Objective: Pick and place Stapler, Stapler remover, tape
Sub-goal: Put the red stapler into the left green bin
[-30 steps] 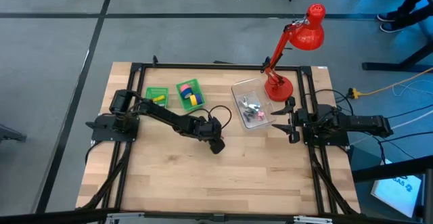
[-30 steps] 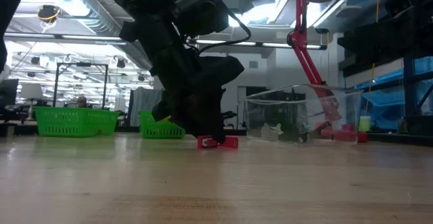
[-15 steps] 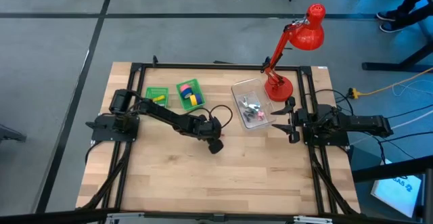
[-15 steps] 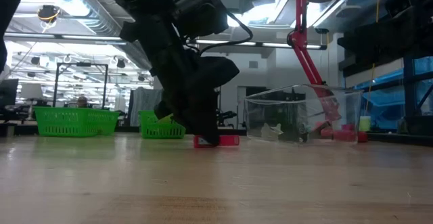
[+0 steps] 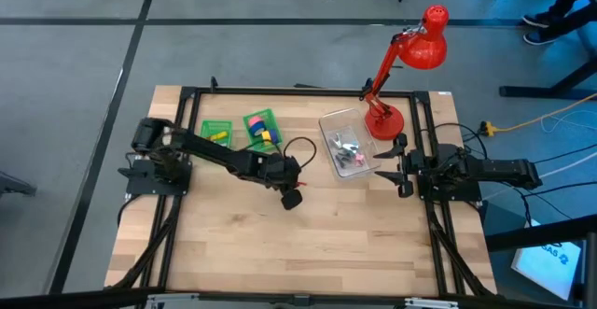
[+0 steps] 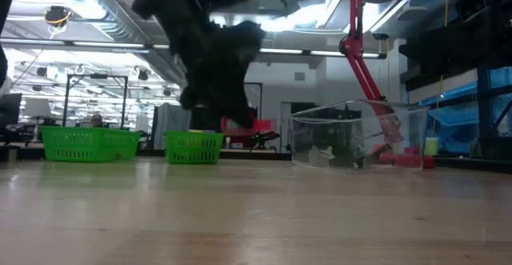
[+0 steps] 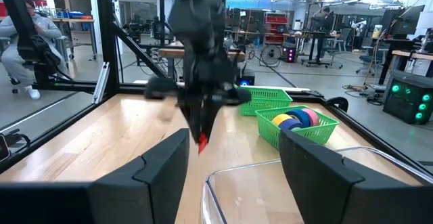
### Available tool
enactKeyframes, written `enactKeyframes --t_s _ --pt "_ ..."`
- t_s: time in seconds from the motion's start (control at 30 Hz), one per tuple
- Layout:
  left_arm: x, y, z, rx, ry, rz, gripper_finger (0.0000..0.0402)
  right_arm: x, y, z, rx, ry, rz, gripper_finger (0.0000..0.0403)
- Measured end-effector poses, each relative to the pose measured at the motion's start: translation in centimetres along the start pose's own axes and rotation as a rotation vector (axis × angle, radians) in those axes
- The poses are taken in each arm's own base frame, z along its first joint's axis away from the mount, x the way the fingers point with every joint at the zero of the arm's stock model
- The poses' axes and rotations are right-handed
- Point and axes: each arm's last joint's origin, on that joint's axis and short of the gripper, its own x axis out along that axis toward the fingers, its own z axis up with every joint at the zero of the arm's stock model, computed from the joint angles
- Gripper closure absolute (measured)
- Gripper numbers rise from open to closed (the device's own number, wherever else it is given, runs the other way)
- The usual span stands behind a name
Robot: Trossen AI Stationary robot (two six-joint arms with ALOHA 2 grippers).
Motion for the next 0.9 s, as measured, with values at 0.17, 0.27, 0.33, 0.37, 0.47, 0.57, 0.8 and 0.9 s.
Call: enactKeyframes --t_s 0.17,0.27,0.33,0.37,0.47,0.57,0.8,0.9 --pt "-2.9 0.5 1.1 -0.016 -0.062 0.026 0.0366 0.0 0.0 0.0 0.000 0.000 0.000 0.0171" --pt "-4.8 1.1 1.5 -0.025 -0.092 0.062 0.0366 0.0 0.0 0.0 0.000 0.000 0.000 0.0171" --pt "-6.0 1.6 1.7 -0.031 -0.106 0.091 0.0366 0.0 0.0 0.0 0.000 0.000 0.000 0.0171" --pt "-6.6 1.9 1.8 -0.034 -0.110 0.108 0.0366 0.0 0.0 0.0 0.000 0.000 0.000 0.0171" --pt "-8.3 2.8 1.9 -0.044 -0.124 0.164 0.0366 0.0 0.0 0.0 0.000 0.000 0.000 0.0171" --pt "-9.8 3.8 1.8 -0.050 -0.114 0.222 0.0366 0.0 0.0 0.0 0.000 0.000 0.000 0.0171" --pt "-12.5 6.3 1.5 -0.083 -0.086 0.339 0.0366 0.0 0.0 0.0 0.000 0.000 0.000 0.0171" --pt "-13.5 7.7 1.6 -0.113 -0.073 0.386 0.0366 0.0 0.0 0.0 0.000 0.000 0.000 0.0171"
